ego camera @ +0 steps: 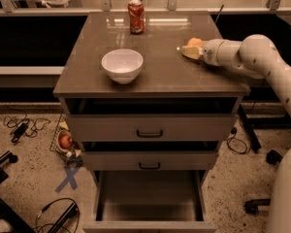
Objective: Place orange into bottom drawer
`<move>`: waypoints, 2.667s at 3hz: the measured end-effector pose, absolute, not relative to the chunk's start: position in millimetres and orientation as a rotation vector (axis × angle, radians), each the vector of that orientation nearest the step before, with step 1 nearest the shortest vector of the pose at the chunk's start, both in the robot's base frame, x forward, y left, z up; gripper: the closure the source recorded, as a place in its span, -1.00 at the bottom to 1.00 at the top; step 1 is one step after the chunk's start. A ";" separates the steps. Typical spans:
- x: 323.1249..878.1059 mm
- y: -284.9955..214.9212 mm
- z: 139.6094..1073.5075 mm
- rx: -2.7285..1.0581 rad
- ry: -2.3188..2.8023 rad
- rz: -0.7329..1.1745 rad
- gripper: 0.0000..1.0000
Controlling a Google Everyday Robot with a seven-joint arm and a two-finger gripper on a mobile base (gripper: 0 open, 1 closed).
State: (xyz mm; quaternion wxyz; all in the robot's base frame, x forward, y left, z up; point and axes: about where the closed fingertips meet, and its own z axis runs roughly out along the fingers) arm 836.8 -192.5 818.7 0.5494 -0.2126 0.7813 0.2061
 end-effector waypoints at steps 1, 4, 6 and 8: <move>845.5 -190.3 837.0 -0.493 1.839 0.493 1.00; 787.5 -221.0 978.1 -0.572 1.657 0.416 1.00; 650.2 -218.2 963.7 -0.709 1.631 0.388 1.00; 535.5 -189.1 857.3 -0.927 1.681 0.537 1.00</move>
Offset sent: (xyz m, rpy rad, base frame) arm 0.0264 -0.0149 0.1287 -0.0025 -0.1214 -0.0040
